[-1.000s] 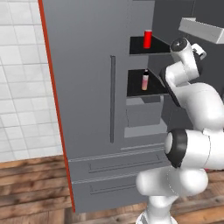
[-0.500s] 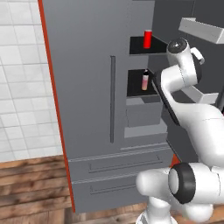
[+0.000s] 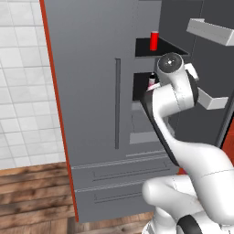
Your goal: Open the fridge, grab two sodas, and place both sodas inside the bowl with ice on the dining counter.
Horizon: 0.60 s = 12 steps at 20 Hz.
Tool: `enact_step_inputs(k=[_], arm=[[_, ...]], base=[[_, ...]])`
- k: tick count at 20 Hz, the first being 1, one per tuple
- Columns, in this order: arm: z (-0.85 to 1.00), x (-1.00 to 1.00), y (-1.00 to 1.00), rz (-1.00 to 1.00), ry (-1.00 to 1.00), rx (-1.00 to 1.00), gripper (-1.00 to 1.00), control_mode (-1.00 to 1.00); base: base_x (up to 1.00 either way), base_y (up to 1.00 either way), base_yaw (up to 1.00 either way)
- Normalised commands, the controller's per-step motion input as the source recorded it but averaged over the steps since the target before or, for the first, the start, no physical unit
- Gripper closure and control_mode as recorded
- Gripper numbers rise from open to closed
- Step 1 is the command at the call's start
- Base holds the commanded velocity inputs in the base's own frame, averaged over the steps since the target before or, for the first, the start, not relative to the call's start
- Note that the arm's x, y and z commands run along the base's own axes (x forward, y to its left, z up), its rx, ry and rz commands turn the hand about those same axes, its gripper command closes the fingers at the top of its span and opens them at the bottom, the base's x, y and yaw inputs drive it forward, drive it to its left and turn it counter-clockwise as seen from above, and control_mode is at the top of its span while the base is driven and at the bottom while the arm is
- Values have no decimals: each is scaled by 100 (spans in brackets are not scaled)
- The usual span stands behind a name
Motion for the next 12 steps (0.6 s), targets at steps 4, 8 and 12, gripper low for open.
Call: enact_step_inputs(k=[4,8,12], arm=[[-1,-33,100,1,-12,20,-100,-100],[6,1,97,3,-12,16,-100,-100],[12,17,79,7,-8,12,-100,-100]], base=[[0,0,0],[0,0,0],[0,0,0]])
